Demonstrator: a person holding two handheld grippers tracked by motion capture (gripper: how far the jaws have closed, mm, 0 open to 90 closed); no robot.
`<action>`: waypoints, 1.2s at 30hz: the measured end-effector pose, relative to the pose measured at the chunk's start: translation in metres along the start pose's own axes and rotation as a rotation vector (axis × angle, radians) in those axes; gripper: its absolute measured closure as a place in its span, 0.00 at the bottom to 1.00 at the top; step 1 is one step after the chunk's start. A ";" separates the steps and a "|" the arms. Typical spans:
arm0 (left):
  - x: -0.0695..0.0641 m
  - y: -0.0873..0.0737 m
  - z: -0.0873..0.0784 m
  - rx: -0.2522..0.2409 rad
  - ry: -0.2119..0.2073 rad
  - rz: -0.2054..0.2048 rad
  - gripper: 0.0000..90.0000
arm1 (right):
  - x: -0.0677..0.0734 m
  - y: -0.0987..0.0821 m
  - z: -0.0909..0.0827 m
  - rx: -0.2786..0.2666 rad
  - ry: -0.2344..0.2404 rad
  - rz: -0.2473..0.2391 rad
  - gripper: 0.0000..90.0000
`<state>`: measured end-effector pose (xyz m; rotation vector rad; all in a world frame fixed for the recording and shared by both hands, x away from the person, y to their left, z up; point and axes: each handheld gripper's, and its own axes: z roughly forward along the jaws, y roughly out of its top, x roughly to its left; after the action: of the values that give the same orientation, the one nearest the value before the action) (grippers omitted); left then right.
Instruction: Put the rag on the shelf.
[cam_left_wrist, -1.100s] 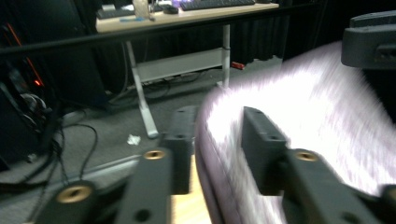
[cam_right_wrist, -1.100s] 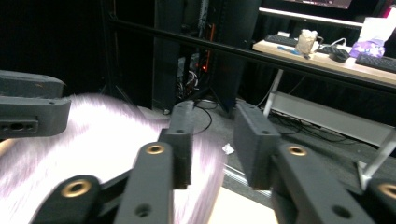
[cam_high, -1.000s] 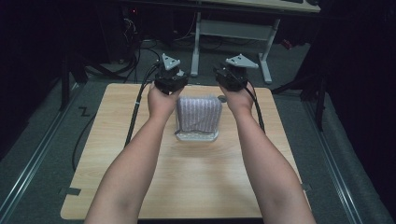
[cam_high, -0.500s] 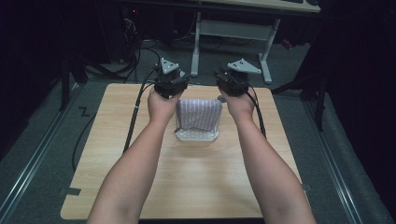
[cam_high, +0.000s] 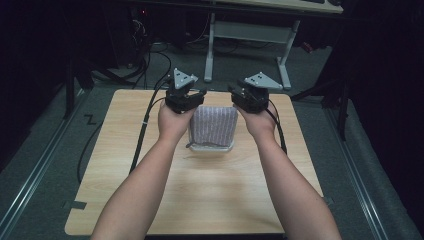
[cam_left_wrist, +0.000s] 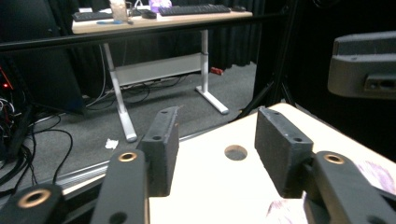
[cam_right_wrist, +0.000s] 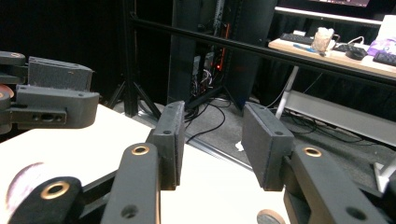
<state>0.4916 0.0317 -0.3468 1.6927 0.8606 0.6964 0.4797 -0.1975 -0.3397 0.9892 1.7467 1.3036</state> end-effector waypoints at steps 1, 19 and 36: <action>-0.002 -0.002 -0.003 -0.006 -0.004 0.001 0.54 | 0.000 -0.001 -0.002 -0.003 0.000 -0.002 0.66; 0.008 -0.041 -0.063 0.031 -0.050 -0.025 0.36 | -0.004 -0.035 -0.064 0.017 -0.014 -0.009 0.61; 0.014 -0.142 -0.081 0.199 -0.099 -0.102 0.35 | -0.003 -0.104 -0.085 0.129 0.024 -0.023 0.47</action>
<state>0.4059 0.1123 -0.4617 1.8293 0.9642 0.4658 0.3901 -0.2544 -0.4221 1.0258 1.8743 1.2058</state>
